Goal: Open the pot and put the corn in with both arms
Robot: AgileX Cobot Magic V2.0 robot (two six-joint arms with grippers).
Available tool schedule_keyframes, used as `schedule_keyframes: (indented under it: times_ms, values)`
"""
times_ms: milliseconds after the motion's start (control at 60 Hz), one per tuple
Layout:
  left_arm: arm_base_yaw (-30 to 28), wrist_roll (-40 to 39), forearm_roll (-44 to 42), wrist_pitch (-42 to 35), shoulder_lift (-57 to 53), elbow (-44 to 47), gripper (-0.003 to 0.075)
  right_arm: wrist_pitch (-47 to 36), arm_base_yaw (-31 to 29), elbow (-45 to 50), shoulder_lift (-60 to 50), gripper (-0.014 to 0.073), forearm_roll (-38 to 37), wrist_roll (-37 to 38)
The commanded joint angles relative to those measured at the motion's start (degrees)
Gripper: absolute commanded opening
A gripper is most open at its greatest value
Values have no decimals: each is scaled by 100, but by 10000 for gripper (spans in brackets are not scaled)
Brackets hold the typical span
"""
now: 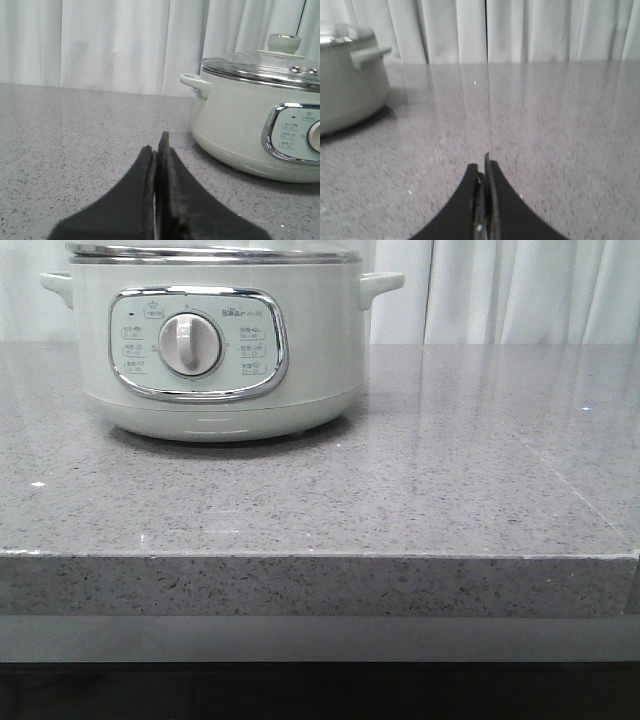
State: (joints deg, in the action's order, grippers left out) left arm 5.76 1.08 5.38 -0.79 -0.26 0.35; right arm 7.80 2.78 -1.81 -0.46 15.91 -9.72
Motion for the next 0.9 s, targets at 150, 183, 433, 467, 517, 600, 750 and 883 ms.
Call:
schedule_keyframes:
  times_ms: [150,183,433,467,517,600,750,883]
  values:
    - [-3,-49,6,-461,-111,33,-20,-1133,81,334,-151,-65,48,-33]
    - [-3,-49,6,-461,-111,33,-20,-1156,81,334,-151,-65,48,-33]
    - [-3,-49,6,-461,-111,33,-20,-1140,81,334,-146,-65,48,-33]
    - [-3,-49,6,-461,-111,33,-20,-1140,81,334,-146,-65,48,-33]
    - [-3,-49,6,-461,-111,33,-20,-1140,81,334,-146,-65,48,-33]
    - [-3,-49,6,-461,-111,33,-20,-1145,81,334,-146,-65,48,-33]
    - [-3,-49,6,-461,-111,33,-20,-1188,74,334,-151,-65,-152,92]
    - [-3,-49,6,-461,-111,33,-20,-1251,74,334,-151,-65,-900,972]
